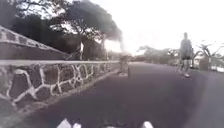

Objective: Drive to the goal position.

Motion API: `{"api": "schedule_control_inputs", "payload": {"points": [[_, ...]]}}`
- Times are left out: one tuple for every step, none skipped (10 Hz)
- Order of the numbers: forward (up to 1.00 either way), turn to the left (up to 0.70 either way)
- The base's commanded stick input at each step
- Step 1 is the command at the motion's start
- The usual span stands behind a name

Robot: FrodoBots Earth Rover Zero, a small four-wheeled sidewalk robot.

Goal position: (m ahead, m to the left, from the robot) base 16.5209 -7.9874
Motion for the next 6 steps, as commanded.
{"api": "schedule_control_inputs", "payload": {"points": [[0.70,-0.33],[0.70,-0.33],[0.70,-0.33],[0.70,-0.33],[0.70,-0.33],[0.70,-0.33]]}}
